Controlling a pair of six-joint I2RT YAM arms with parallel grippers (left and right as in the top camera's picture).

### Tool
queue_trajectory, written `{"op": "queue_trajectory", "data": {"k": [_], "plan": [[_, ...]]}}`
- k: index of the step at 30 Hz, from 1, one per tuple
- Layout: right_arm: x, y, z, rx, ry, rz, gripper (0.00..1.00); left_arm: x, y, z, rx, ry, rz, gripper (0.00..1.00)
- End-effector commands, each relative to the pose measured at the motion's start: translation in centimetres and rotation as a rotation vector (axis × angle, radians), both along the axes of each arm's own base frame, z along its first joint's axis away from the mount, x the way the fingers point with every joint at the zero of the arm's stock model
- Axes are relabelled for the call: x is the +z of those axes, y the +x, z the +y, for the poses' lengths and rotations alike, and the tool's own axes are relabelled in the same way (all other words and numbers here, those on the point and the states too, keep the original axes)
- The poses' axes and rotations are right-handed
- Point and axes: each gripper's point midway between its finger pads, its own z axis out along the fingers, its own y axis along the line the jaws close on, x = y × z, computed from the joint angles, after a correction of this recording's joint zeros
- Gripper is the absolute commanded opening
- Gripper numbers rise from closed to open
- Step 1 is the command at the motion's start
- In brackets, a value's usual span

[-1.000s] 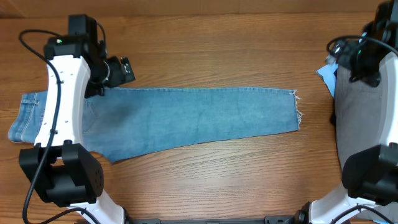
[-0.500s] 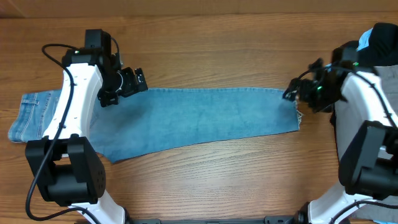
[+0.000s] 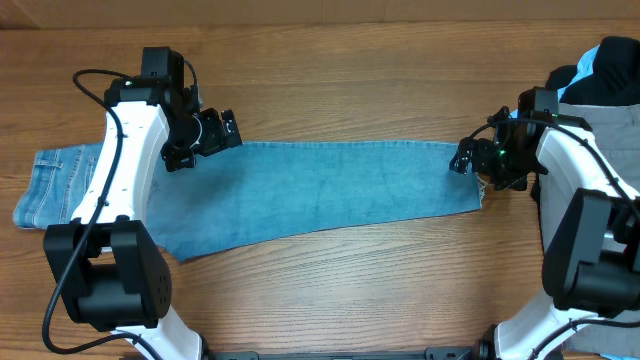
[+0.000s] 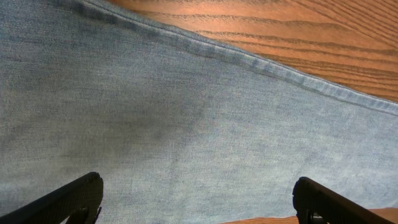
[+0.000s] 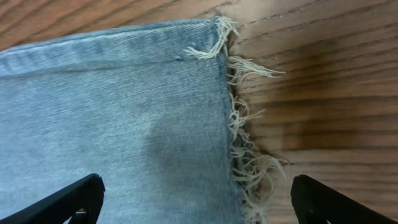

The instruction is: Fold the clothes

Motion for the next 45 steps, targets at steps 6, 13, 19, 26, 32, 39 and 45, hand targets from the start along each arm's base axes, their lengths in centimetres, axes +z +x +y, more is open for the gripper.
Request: {"op": "queue_trajectory", "data": {"k": [6, 13, 19, 26, 32, 39, 45], "plan": [[-4.7, -1.3, -0.1, -0.01, 0.009, 0.128, 1.0, 0.9, -0.1, -0.6, -0.01, -0.017, -0.024, 1.0], [-4.9, -2.1, 0.4, -0.021, 0.016, 0.171, 0.88, 0.9, 0.1, -0.6, -0.01, -0.017, -0.033, 1.0], [-4.9, -3.1, 2.0, -0.008, 0.021, 0.22, 0.74, 0.9, 0.1, -0.5, -0.009, -0.011, -0.032, 1.0], [-4.8, -3.5, 3.8, 0.043, 0.016, 0.236, 0.56, 0.9, 0.1, -0.5, -0.008, -0.007, -0.032, 1.0], [-5.1, -3.6, 2.4, -0.026, -0.063, 0.257, 0.09, 0.9, 0.1, -0.5, -0.008, -0.007, -0.033, 1.0], [-4.6, -3.9, -0.3, -0.182, -0.213, 0.307, 0.04, 0.9, 0.1, -0.5, -0.008, -0.007, -0.034, 1.0], [-1.8, -4.0, -4.1, -0.385, -0.426, 0.34, 0.04, 0.9, 0.1, -0.5, -0.008, -0.007, -0.034, 1.0]]}}
